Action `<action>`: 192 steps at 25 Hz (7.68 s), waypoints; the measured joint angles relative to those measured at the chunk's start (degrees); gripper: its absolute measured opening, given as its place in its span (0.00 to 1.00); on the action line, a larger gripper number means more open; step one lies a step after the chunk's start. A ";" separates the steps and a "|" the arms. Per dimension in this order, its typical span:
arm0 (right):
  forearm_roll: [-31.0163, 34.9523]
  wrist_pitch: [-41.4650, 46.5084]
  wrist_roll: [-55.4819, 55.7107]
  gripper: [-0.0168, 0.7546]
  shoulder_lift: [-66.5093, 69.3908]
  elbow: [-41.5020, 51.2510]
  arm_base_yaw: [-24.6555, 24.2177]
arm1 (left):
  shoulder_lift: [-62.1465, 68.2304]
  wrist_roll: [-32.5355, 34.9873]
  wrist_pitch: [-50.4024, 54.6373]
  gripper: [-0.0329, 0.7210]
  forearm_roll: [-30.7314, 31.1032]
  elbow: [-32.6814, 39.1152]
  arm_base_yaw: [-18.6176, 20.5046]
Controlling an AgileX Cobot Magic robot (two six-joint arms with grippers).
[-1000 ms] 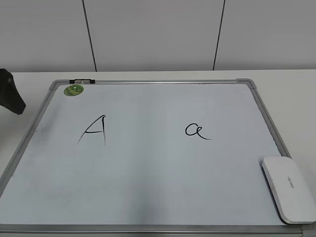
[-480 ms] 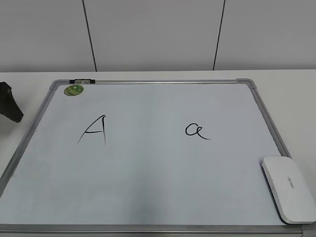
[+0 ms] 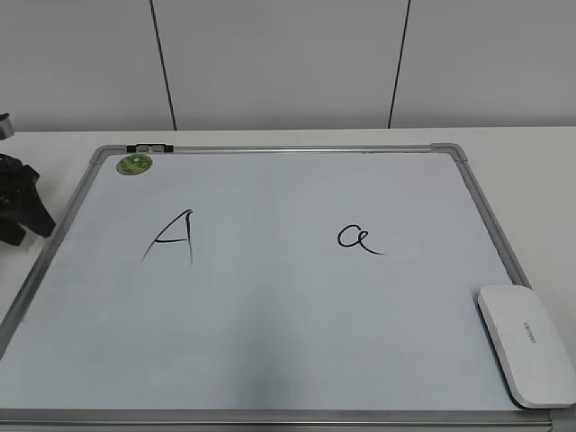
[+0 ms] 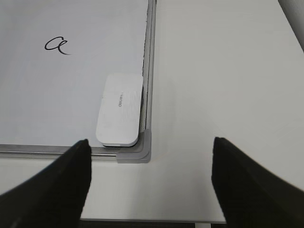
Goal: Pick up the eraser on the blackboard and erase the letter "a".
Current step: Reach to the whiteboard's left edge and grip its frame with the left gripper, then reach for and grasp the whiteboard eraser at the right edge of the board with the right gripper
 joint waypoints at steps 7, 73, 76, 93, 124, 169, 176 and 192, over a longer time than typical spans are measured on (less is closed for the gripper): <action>0.00 0.00 0.00 0.78 0.00 0.00 0.00 | 2.08 0.00 -0.13 0.49 -0.57 -0.22 0.00; 0.00 0.00 0.00 0.78 0.00 0.00 0.00 | 4.87 1.33 -0.82 0.36 -3.39 -0.46 0.00; 0.00 0.00 0.00 0.78 0.00 0.00 0.00 | 4.93 1.33 -0.60 0.29 -3.53 -0.48 0.00; 0.86 0.08 0.00 0.78 0.00 -1.04 0.00 | 4.93 1.33 -0.04 0.09 -3.63 -0.68 0.00; 5.34 -4.22 0.54 0.78 53.91 -13.36 1.99 | 4.93 1.33 0.05 0.09 -3.41 -0.68 0.00; 5.66 -26.95 4.15 0.85 94.93 -16.49 6.40 | 4.93 1.33 0.05 0.09 -3.41 -0.68 0.00; 5.79 -27.40 4.02 0.84 95.82 -16.64 6.40 | 4.93 1.33 0.05 0.09 -3.41 -0.68 0.00; 5.18 -28.60 1.66 0.81 96.41 -16.64 8.36 | 4.93 1.33 0.05 0.09 -3.41 -0.68 0.00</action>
